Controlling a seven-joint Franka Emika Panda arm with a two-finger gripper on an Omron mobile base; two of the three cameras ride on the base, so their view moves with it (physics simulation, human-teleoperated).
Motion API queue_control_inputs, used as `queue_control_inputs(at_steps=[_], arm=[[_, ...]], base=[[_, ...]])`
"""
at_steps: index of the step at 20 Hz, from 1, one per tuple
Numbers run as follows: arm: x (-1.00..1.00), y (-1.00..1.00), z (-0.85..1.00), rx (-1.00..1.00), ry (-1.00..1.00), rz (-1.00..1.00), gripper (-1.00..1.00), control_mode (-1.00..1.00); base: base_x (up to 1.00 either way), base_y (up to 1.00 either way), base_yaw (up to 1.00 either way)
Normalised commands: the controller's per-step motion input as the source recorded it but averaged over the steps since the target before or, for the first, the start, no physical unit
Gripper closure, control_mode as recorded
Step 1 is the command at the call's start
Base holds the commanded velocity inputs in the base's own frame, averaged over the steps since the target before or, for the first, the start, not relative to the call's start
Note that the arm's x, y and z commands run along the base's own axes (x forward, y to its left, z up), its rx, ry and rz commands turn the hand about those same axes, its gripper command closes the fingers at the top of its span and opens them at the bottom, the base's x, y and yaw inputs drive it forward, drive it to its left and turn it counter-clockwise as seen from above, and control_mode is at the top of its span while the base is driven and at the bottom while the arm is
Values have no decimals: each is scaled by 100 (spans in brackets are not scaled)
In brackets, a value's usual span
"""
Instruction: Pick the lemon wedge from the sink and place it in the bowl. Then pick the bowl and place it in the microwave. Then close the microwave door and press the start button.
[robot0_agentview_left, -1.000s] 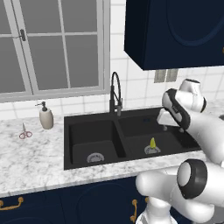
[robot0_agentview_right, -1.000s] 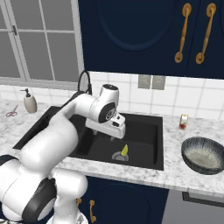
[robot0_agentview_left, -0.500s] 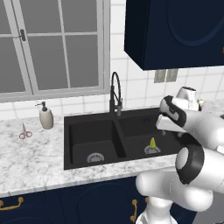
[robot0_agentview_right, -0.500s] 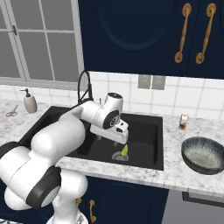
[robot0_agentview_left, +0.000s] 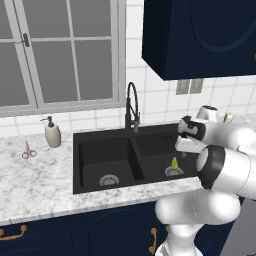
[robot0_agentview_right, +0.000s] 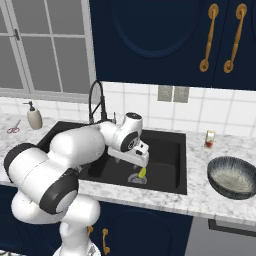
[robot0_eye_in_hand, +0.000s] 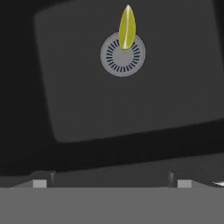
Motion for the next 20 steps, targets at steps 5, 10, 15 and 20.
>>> queue_control_inputs(at_steps=[5,10,15,20], arm=[[53,-23,-25,0,0,0,-100,-100],[47,-13,-35,0,0,0,-100,-100],[31,-2,-44,0,0,0,-100,-100],[18,-1,-43,0,0,0,-100,-100]], base=[[0,0,0],[0,0,0],[0,0,0],[0,0,0]])
